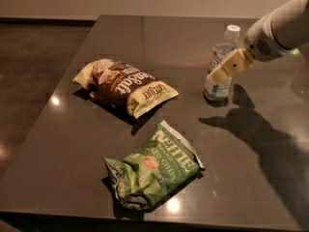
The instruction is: Knock blue plastic bottle over
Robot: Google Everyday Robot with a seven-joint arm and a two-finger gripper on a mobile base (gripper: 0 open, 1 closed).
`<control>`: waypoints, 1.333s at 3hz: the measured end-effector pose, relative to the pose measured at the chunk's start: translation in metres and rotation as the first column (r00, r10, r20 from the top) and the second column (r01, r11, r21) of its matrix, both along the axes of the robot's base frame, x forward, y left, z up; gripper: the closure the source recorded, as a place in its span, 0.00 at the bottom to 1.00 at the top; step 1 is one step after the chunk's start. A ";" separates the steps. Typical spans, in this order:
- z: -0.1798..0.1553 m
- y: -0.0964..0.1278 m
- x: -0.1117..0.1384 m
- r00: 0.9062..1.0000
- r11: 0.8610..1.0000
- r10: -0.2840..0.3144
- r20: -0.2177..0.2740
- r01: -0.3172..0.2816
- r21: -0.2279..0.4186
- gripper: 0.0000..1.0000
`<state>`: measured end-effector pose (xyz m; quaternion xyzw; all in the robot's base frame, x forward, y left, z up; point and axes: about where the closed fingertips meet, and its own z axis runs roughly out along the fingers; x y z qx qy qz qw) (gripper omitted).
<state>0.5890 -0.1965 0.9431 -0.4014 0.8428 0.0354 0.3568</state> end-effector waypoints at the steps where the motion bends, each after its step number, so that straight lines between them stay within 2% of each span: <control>1: -0.002 0.004 0.005 1.000 0.999 0.000 0.002 0.000 0.037 0.22; 2: -0.002 0.007 0.009 1.000 0.997 0.014 -0.006 -0.014 0.082 0.54; 3: 0.005 0.010 0.010 0.999 0.995 0.034 -0.013 -0.032 0.095 0.76; 4: 0.028 0.004 0.013 0.999 0.998 0.030 -0.011 -0.029 0.056 0.99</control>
Offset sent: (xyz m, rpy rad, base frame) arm 0.0120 0.0051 -0.0042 0.1213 0.0130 0.0121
